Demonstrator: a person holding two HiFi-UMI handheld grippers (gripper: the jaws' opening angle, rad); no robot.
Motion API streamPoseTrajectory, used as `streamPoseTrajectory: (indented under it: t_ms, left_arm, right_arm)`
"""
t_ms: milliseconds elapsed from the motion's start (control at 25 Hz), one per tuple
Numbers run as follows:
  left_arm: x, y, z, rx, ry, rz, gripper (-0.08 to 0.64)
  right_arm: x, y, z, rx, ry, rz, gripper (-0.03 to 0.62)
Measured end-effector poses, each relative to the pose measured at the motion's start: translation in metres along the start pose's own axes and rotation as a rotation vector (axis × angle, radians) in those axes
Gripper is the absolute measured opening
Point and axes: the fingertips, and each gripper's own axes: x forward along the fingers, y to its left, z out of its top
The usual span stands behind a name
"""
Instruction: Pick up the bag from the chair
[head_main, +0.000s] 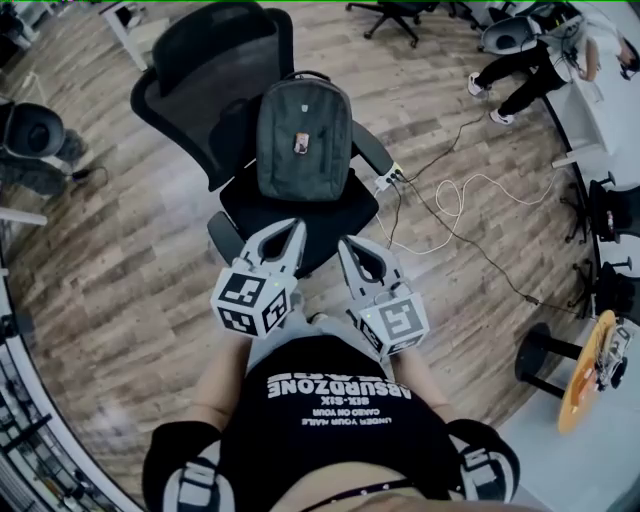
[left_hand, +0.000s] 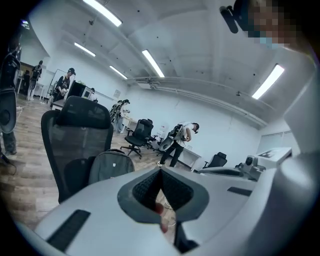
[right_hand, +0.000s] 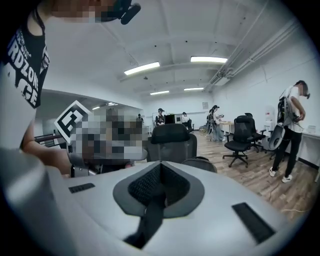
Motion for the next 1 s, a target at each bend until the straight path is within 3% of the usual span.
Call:
streamPoseTrajectory:
  t_ms: [360, 600, 760, 1000]
  left_arm:
    - [0.03, 0.061, 0.005, -0.01, 0.035, -0.002, 0.009]
    - [0.046, 0.073, -0.008, -0.043, 0.086, 0.016, 0.009]
    - [0.065, 0.077, -0.015, -0.051, 0.107, 0.027, 0.008]
    - [0.095, 0.089, -0.008, -0.088, 0.105, 0.083, 0.009]
  right_arm:
    - [0.06, -0.014, -0.011, 0.03, 0.061, -0.053, 0.011]
    - [0.071, -0.038, -0.015, 0.008, 0.06, -0.131, 0.011]
    - [0.085, -0.057, -0.023, 0.066, 0.091, -0.109, 0.011]
    - [0.111, -0.072, -0.034, 0.158, 0.148, 0.0, 0.011]
